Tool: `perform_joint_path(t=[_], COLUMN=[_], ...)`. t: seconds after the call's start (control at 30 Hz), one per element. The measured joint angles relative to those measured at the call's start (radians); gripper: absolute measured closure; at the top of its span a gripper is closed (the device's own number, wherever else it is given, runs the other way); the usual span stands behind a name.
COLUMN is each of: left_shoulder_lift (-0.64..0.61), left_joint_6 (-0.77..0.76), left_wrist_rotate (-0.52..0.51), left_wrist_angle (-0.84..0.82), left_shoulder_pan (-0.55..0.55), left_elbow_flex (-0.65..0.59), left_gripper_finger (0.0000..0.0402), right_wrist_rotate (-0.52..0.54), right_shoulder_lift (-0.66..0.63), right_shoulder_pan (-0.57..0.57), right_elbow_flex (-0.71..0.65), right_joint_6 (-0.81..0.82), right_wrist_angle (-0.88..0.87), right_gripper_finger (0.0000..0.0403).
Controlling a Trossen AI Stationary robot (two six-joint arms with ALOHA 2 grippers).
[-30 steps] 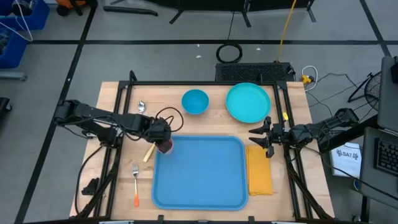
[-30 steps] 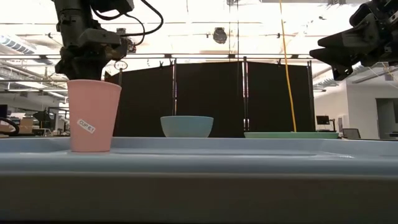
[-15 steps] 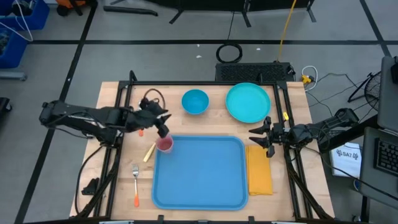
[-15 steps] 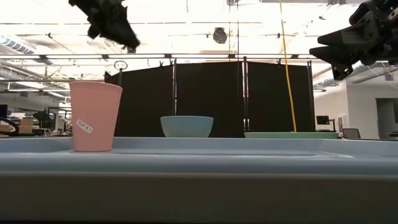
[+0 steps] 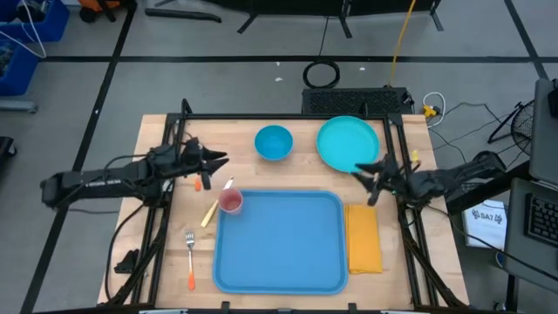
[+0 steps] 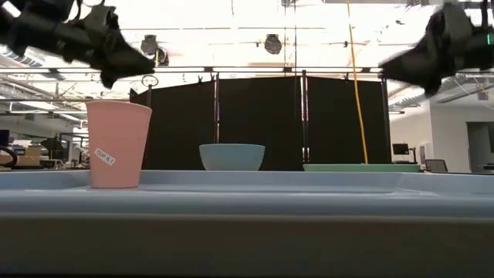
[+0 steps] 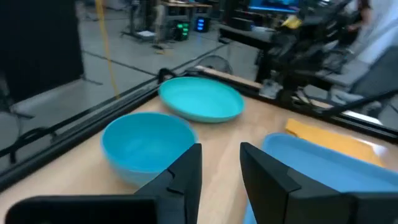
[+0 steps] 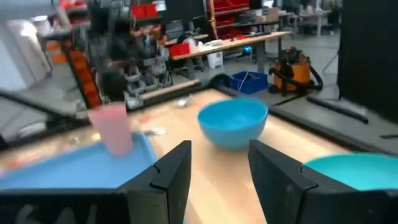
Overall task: Set up tray
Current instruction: Put the green plate on the blue serving tray to the bottom right of the pink cup
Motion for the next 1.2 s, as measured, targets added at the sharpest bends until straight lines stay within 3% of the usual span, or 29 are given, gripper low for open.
perform_joint_path(t=[0.13, 0.2, 0.3, 0.47, 0.63, 0.77, 0.9, 1.03, 1.2], left_shoulder_lift=[-0.090, -0.114, -0.124, -0.122, -0.122, -0.121, -0.122, -0.122, -0.121], left_joint_6=[-0.035, -0.040, -0.041, -0.056, -0.027, -0.014, -0.036, -0.038, -0.038], left_wrist_rotate=[0.057, 0.087, 0.114, 0.133, 0.131, 0.130, 0.127, 0.151, 0.158], left_wrist_angle=[-0.002, -0.003, -0.007, -0.015, -0.042, -0.065, -0.067, -0.067, -0.068], left_shoulder_pan=[0.051, 0.069, 0.087, 0.105, 0.113, 0.122, 0.125, 0.125, 0.125], left_elbow_flex=[-0.049, -0.057, -0.062, -0.062, -0.062, -0.062, -0.062, -0.062, -0.062], left_gripper_finger=[0.0289, 0.0289, 0.0289, 0.0289, 0.0289, 0.0289, 0.0289, 0.0289, 0.0289], right_wrist_rotate=[-0.013, -0.071, -0.224, -0.483, -0.630, -0.630, -0.713, -0.784, -0.788], right_shoulder_lift=[0.139, 0.236, 0.404, 0.718, 0.955, 1.040, 1.098, 1.176, 1.258], right_shoulder_pan=[-0.095, -0.157, -0.274, -0.509, -0.720, -0.805, -0.835, -0.836, -0.811], right_elbow_flex=[0.267, 0.396, 0.557, 0.729, 0.750, 0.732, 0.683, 0.675, 0.675], right_joint_6=[0.216, 0.272, 0.264, 0.109, -0.029, -0.087, -0.087, -0.068, -0.067], right_wrist_angle=[-0.449, -0.591, -0.720, -0.799, -0.747, -0.567, -0.400, -0.385, -0.357], right_gripper_finger=[0.0250, 0.0250, 0.0250, 0.0250, 0.0250, 0.0250, 0.0250, 0.0250, 0.0250])
